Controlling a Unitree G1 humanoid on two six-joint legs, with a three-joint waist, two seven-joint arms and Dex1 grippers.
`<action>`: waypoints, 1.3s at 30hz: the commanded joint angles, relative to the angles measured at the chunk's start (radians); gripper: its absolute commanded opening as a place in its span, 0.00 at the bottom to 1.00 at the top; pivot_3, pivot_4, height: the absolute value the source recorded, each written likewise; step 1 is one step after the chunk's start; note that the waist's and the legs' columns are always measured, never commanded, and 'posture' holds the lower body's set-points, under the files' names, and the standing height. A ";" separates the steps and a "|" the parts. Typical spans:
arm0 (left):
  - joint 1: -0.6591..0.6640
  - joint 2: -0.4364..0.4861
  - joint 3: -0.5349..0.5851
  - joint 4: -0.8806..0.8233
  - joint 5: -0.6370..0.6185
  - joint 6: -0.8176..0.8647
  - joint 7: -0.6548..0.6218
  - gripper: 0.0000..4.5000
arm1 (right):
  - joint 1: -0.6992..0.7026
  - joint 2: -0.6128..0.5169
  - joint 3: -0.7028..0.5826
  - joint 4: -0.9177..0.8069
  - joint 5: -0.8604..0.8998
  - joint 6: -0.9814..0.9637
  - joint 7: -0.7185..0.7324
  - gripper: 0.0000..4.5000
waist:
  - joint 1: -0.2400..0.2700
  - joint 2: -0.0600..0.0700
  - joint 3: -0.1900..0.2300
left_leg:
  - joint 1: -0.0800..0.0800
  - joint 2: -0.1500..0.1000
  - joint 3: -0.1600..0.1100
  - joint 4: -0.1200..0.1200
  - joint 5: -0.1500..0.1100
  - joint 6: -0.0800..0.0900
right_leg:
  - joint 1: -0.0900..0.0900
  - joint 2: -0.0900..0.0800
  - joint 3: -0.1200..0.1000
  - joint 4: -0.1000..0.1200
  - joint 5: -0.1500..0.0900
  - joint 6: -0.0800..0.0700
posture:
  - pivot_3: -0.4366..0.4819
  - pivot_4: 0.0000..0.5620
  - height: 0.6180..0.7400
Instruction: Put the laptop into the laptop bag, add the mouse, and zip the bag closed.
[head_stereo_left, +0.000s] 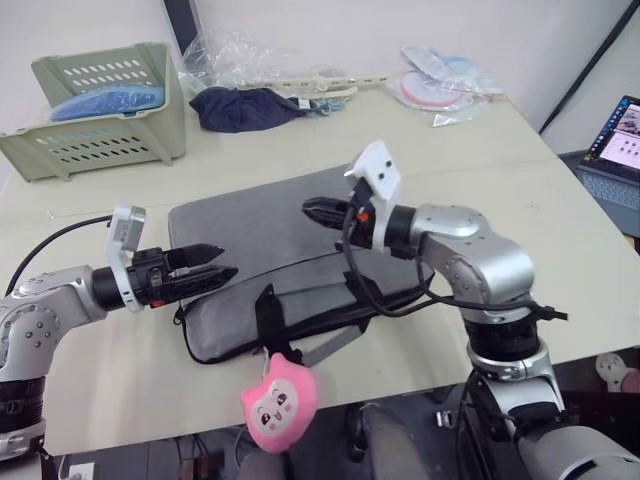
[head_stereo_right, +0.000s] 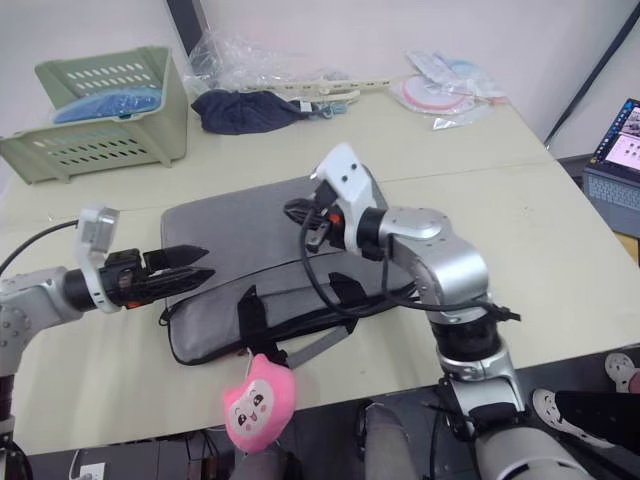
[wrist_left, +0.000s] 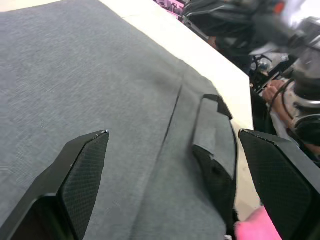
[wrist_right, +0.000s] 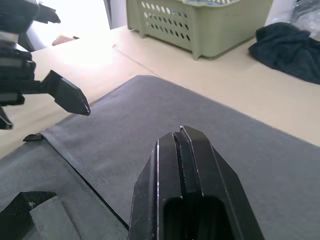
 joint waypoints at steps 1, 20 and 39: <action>-0.064 -0.026 -0.028 0.039 0.078 -0.089 0.001 0.99 | -0.034 -0.044 -0.067 -0.123 0.065 0.085 -0.021 0.00 | 0.002 0.000 0.000 | 0.000 0.000 0.000 0.000 0.000 0.000 | 0.000 0.000 0.000 0.000 0.000 0.000 | 0.48 0.27 1.00; -0.251 -0.219 -0.195 0.167 0.333 -0.384 -0.053 1.00 | -0.021 -0.224 -0.185 -0.256 0.215 0.273 -0.075 0.93 | 0.009 -0.003 0.001 | -0.001 0.000 0.000 0.009 0.001 0.001 | 0.000 -0.001 0.001 0.002 0.002 0.003 | 0.48 0.27 1.00; -0.354 -0.363 -0.254 0.384 0.423 -0.601 -0.185 1.00 | -0.017 -0.340 -0.286 -0.342 0.413 0.438 -0.116 0.99 | 0.032 -0.004 0.002 | -0.002 -0.001 0.000 0.011 0.001 0.002 | 0.001 -0.001 0.002 0.002 0.004 0.004 | 0.48 0.27 1.00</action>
